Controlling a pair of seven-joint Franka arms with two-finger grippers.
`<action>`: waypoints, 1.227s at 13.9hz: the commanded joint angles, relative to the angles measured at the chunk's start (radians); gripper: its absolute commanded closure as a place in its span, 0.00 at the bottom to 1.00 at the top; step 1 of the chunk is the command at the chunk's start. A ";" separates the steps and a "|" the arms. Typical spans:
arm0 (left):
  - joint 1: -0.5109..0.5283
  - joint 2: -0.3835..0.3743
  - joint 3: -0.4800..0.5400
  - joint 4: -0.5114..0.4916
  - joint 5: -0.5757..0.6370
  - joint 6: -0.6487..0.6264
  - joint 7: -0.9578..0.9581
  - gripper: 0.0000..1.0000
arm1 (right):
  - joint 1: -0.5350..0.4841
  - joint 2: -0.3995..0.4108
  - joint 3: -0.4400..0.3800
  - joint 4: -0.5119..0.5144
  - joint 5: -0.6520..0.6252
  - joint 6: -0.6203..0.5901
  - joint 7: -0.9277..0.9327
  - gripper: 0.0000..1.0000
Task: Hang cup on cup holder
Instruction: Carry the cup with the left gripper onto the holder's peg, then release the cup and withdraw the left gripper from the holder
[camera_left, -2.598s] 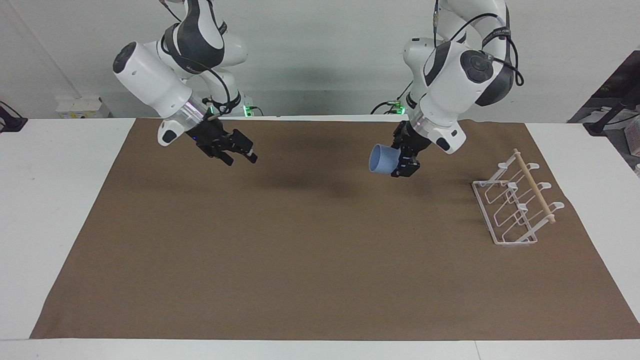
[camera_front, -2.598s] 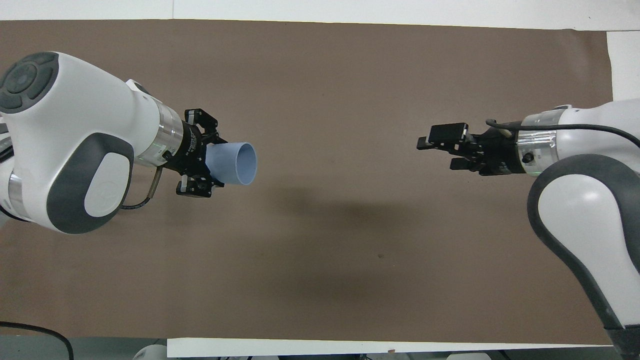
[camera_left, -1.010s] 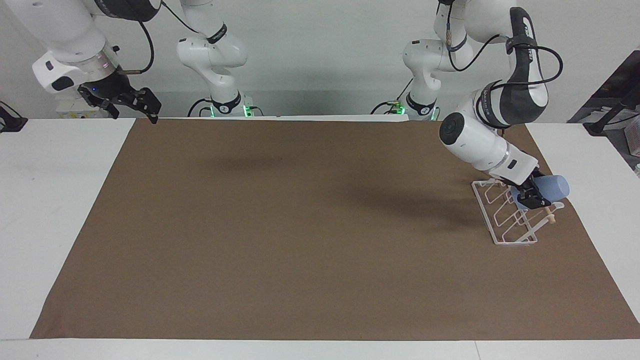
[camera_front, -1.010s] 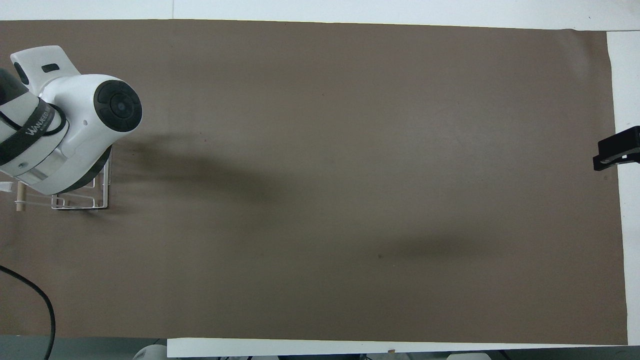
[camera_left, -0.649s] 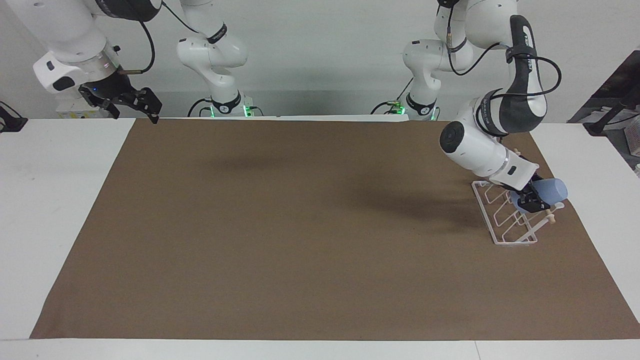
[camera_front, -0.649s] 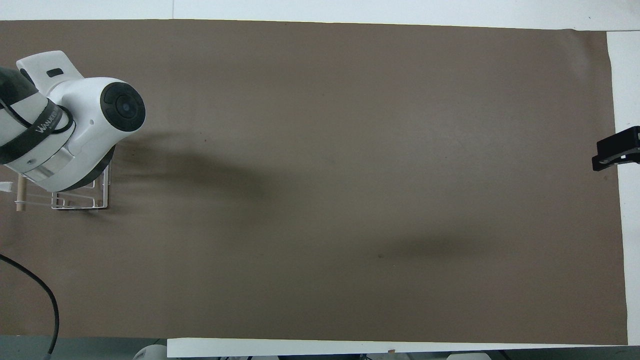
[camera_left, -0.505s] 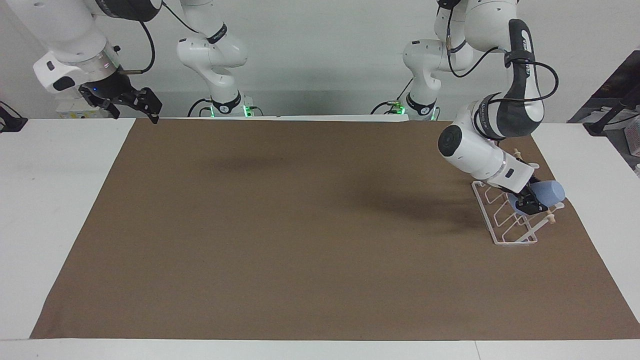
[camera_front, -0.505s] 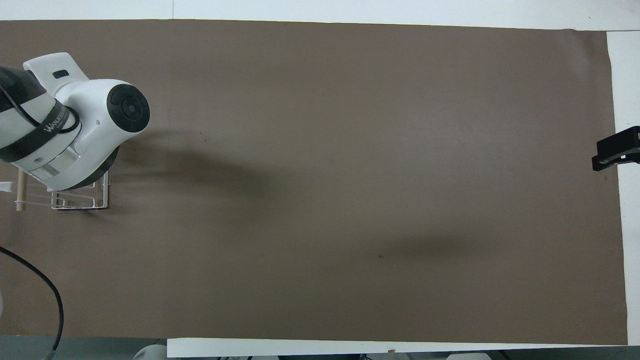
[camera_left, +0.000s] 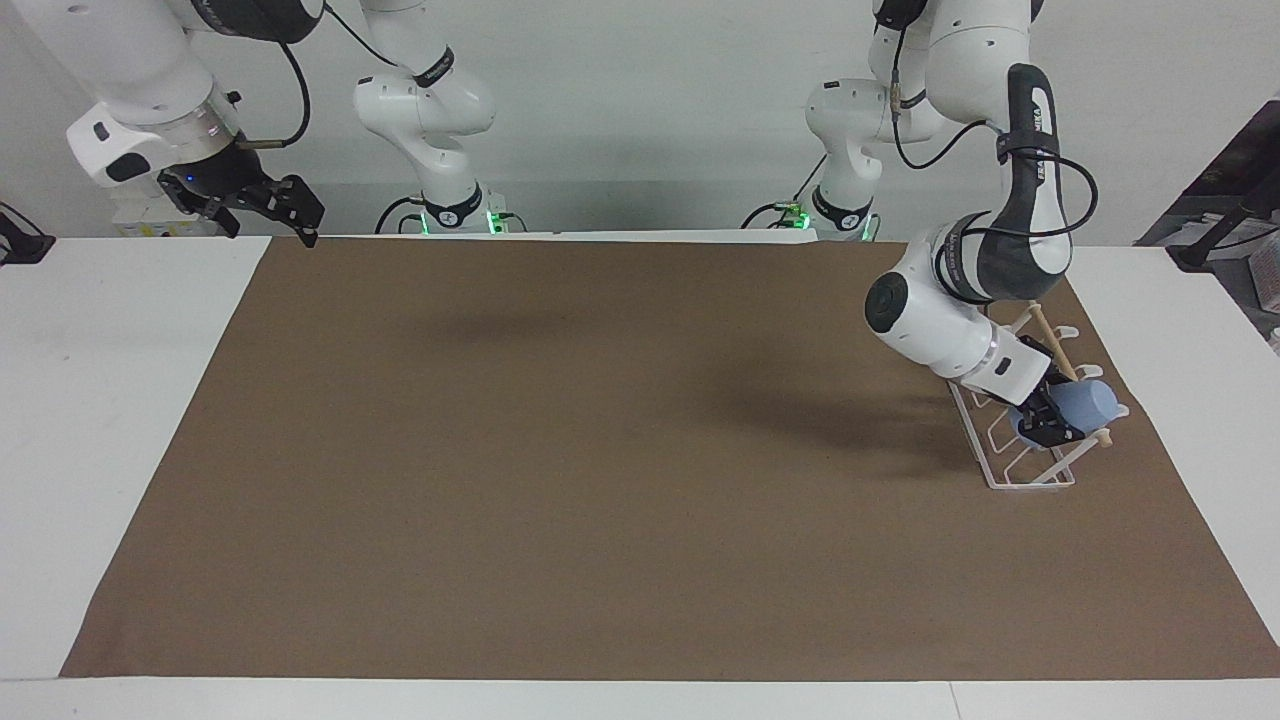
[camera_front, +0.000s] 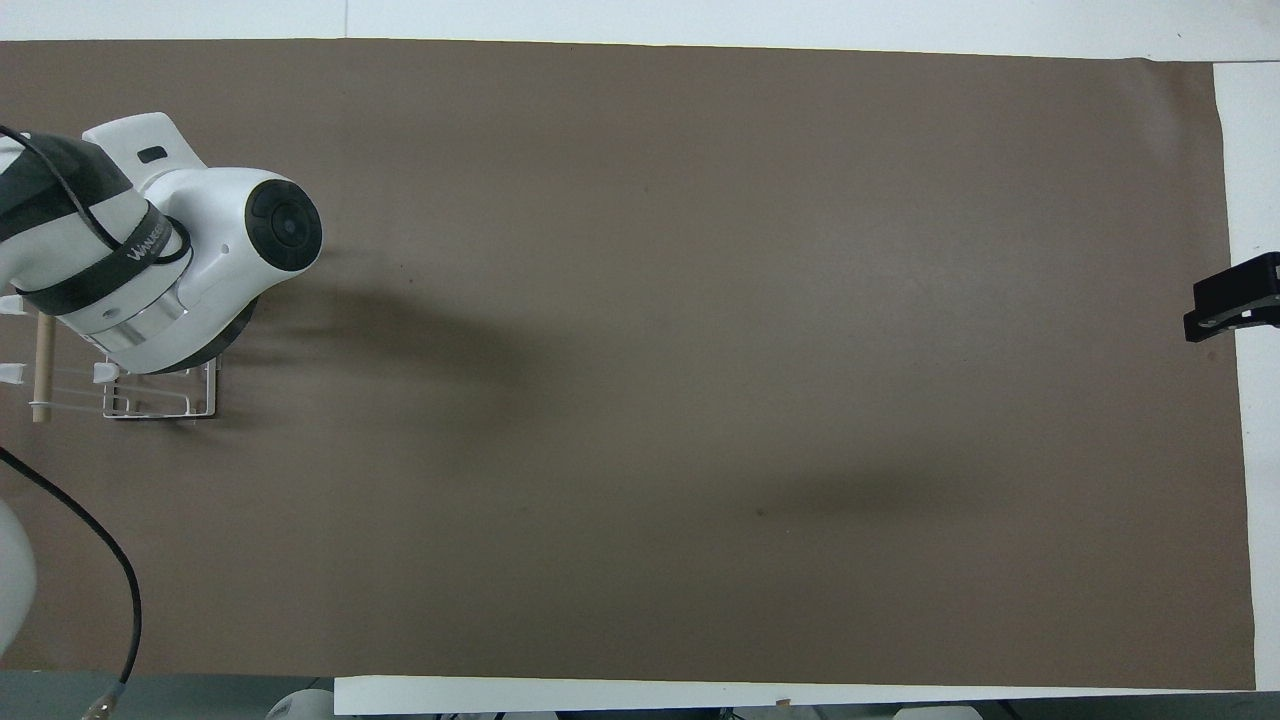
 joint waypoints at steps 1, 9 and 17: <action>0.034 0.007 -0.002 -0.011 0.026 0.025 -0.023 0.55 | -0.004 -0.007 0.003 -0.004 0.000 -0.007 -0.021 0.00; 0.036 0.001 -0.007 0.041 -0.031 -0.011 0.058 0.00 | -0.004 -0.007 0.003 -0.004 0.000 -0.004 -0.023 0.00; 0.055 -0.005 -0.002 0.394 -0.453 -0.218 0.664 0.00 | -0.005 -0.009 0.003 -0.004 0.000 -0.004 -0.024 0.00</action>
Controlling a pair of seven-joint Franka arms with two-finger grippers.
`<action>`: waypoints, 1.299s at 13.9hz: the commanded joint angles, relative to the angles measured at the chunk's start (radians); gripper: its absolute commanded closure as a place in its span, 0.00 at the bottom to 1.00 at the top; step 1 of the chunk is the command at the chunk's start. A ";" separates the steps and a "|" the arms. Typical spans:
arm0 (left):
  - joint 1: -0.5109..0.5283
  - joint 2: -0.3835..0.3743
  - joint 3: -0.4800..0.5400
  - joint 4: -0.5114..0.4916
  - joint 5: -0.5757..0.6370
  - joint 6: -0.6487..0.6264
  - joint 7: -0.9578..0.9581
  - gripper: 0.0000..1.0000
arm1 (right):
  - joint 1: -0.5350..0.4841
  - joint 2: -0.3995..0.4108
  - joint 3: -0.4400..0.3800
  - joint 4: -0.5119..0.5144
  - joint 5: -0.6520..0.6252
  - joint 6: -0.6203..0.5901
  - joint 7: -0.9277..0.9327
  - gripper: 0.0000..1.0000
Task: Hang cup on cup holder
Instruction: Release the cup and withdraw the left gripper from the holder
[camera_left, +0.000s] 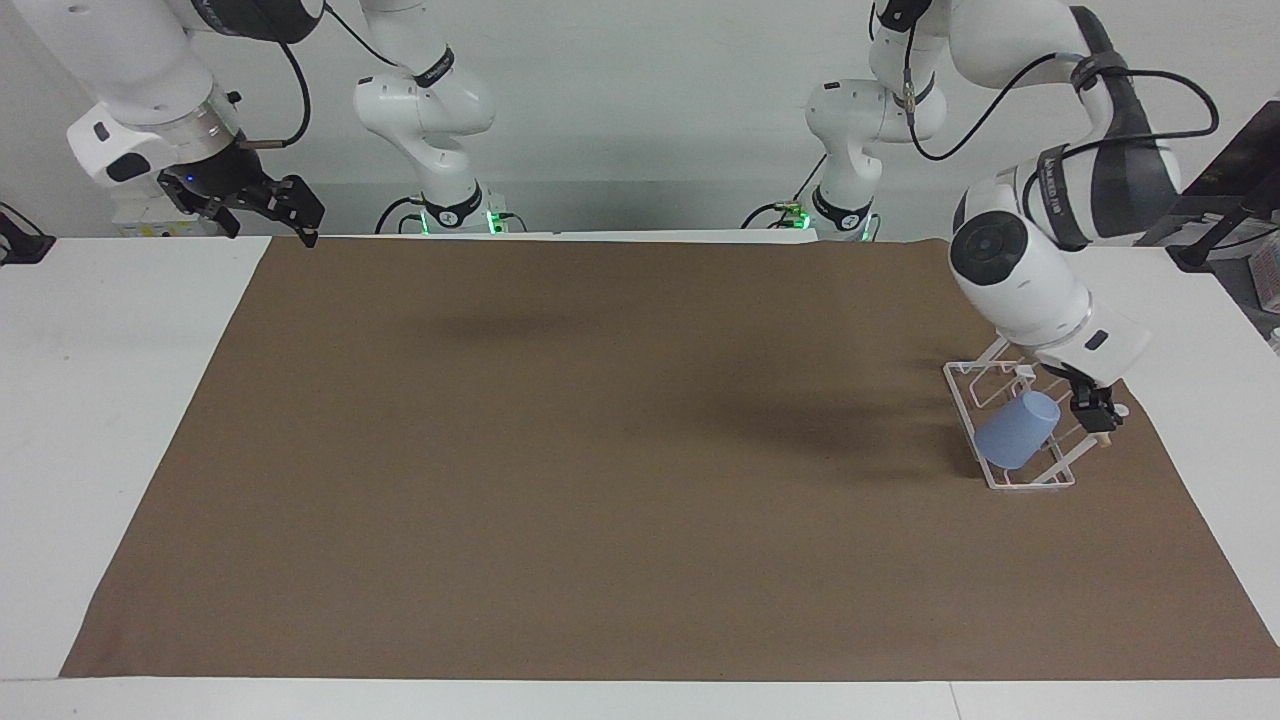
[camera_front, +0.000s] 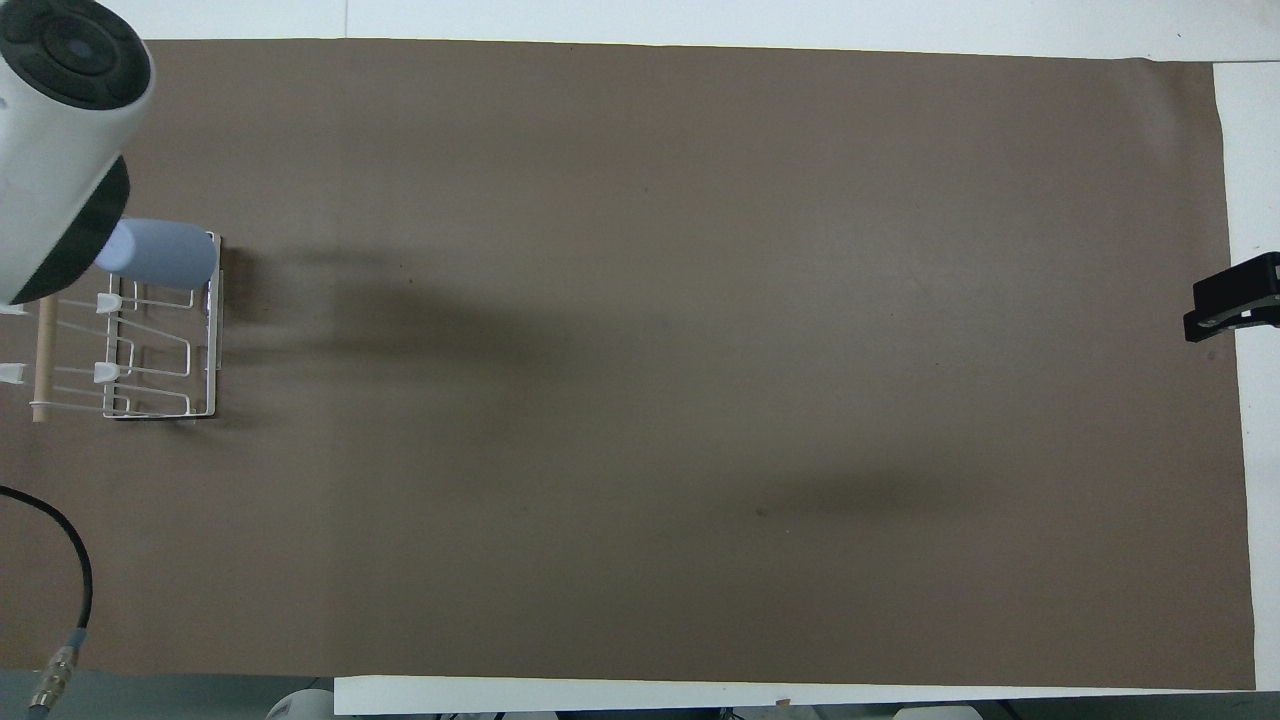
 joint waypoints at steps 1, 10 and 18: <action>0.032 0.001 -0.005 0.057 -0.136 -0.048 0.191 0.00 | -0.005 -0.007 0.003 -0.004 0.000 -0.004 -0.024 0.00; 0.131 -0.099 -0.003 0.060 -0.681 -0.183 0.894 0.00 | -0.005 -0.007 0.003 -0.004 0.000 -0.004 -0.024 0.00; 0.142 -0.176 -0.008 0.065 -0.738 -0.204 1.446 0.00 | -0.004 -0.009 0.003 -0.005 0.000 -0.004 -0.024 0.00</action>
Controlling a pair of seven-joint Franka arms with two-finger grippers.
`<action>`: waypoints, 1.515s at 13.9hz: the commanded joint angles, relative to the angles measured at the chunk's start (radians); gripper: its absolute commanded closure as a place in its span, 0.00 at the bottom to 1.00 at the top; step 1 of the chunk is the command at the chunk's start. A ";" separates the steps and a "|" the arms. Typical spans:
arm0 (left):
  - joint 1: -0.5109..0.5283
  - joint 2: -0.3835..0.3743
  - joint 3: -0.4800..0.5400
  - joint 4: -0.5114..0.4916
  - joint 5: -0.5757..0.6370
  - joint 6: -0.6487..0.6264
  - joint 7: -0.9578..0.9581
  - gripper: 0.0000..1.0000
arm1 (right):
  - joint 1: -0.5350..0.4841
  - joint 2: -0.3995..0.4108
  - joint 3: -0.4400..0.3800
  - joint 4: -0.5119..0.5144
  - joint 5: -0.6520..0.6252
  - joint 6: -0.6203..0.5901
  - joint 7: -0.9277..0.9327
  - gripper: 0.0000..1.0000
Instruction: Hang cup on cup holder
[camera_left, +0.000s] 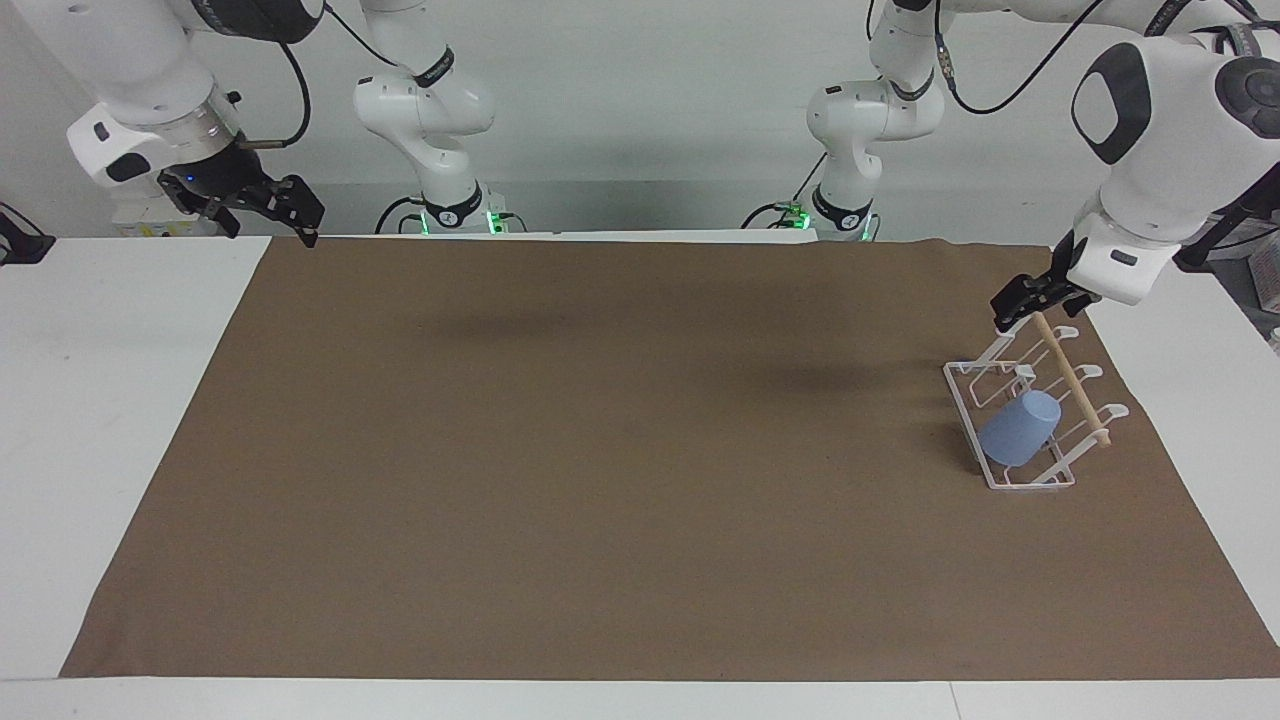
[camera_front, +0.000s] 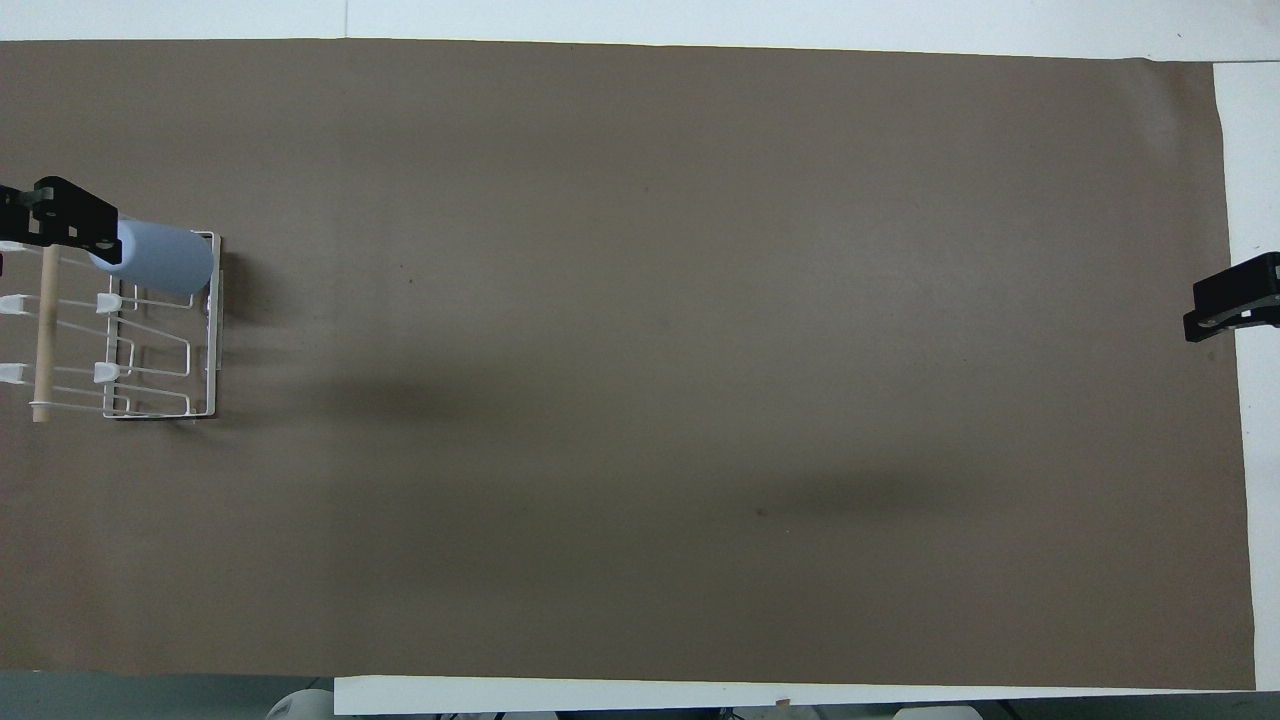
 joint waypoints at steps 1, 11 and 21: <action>0.001 -0.035 -0.012 0.001 -0.024 -0.004 0.038 0.00 | -0.004 -0.009 0.003 -0.005 0.000 -0.004 -0.024 0.00; 0.008 -0.213 -0.002 -0.256 -0.089 0.069 0.052 0.00 | -0.005 -0.009 0.003 -0.005 0.000 -0.004 -0.022 0.00; 0.002 -0.269 -0.007 -0.246 -0.087 0.062 0.047 0.00 | -0.002 -0.009 0.003 -0.005 0.000 -0.004 -0.021 0.00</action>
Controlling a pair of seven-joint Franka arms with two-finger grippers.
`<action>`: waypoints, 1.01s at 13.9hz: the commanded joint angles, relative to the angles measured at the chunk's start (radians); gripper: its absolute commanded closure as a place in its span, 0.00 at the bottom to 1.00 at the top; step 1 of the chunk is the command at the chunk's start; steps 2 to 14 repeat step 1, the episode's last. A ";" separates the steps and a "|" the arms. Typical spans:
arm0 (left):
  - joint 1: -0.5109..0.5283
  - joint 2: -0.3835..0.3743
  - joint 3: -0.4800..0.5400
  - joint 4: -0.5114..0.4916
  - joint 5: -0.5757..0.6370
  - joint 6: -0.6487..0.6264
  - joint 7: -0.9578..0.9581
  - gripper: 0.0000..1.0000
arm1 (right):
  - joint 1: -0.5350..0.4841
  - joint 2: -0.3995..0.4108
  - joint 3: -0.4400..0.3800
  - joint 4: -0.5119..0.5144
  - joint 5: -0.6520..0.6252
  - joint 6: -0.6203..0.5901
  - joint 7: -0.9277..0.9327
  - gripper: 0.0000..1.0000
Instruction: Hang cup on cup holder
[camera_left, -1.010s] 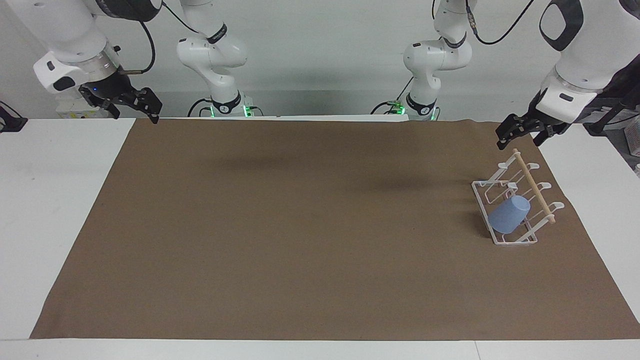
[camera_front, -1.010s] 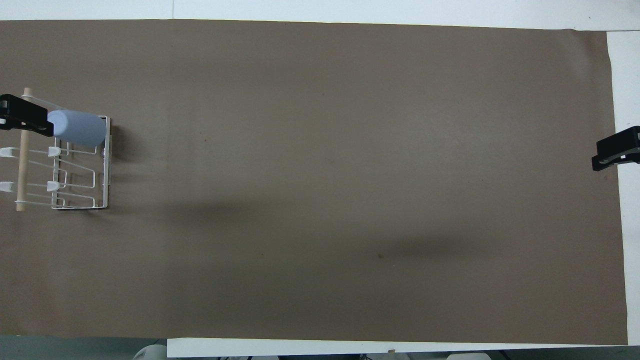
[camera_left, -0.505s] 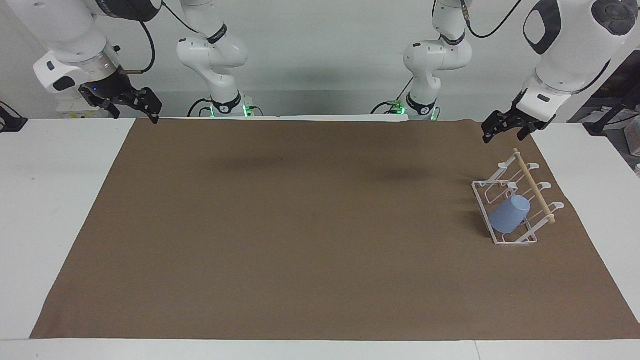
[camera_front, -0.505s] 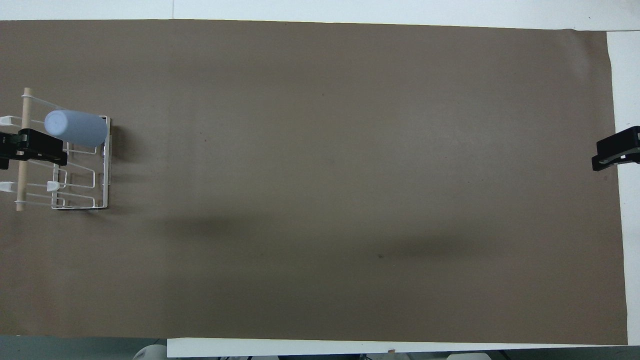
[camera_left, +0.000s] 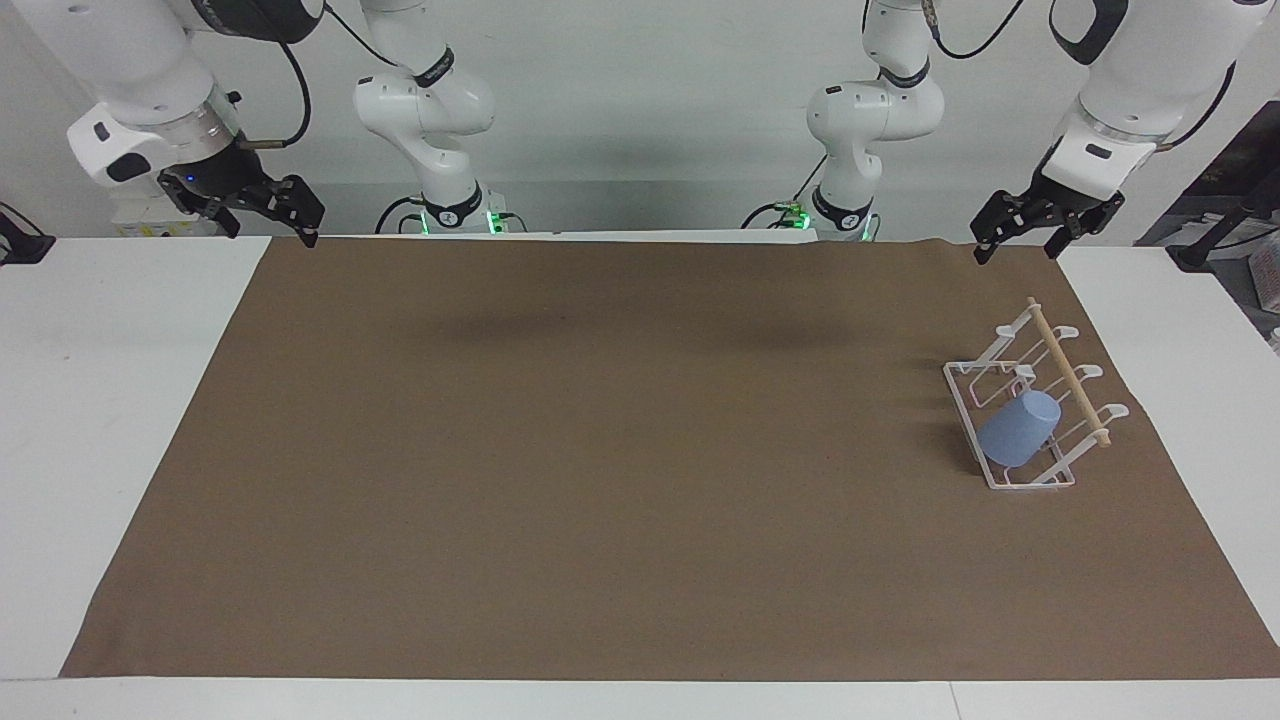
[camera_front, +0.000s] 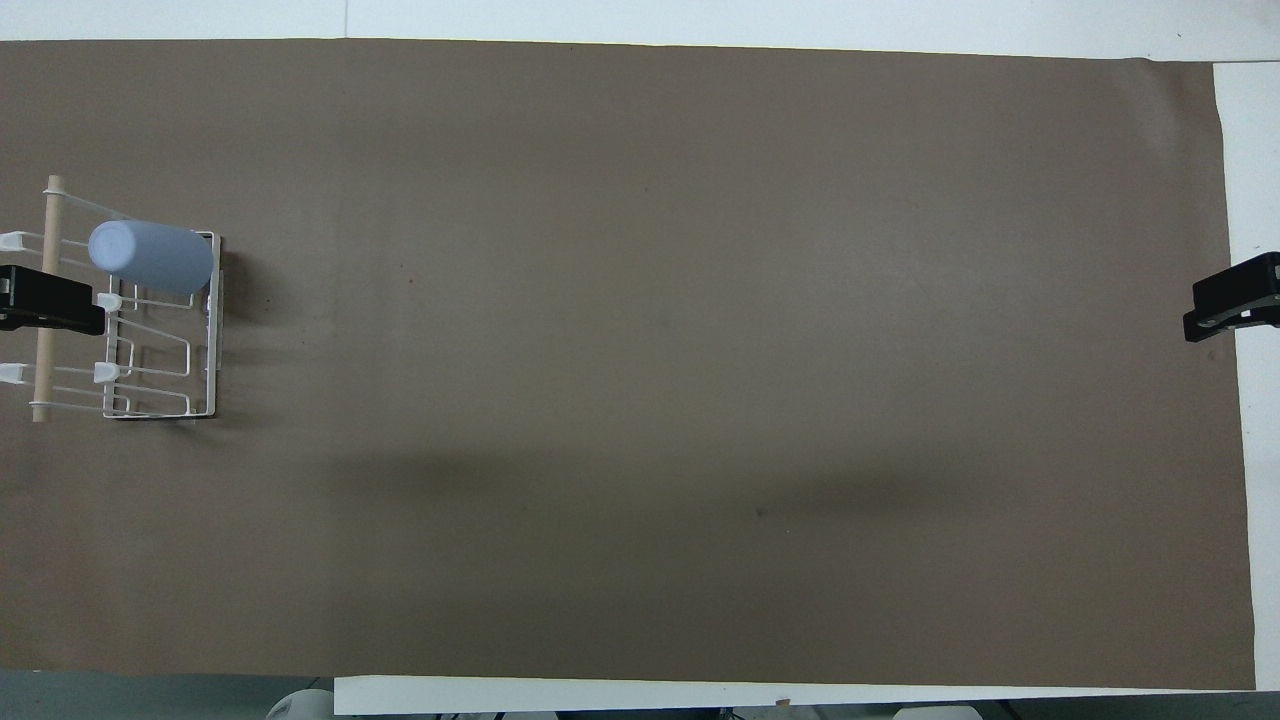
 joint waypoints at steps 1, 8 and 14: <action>0.002 -0.023 -0.001 -0.032 -0.013 0.022 0.013 0.00 | -0.003 -0.009 0.003 -0.005 0.000 -0.004 -0.021 0.00; 0.002 -0.023 -0.001 -0.032 -0.013 0.022 0.013 0.00 | -0.003 -0.009 0.003 -0.005 0.000 -0.004 -0.021 0.00; 0.002 -0.023 -0.001 -0.032 -0.013 0.022 0.013 0.00 | -0.003 -0.009 0.003 -0.005 0.000 -0.004 -0.021 0.00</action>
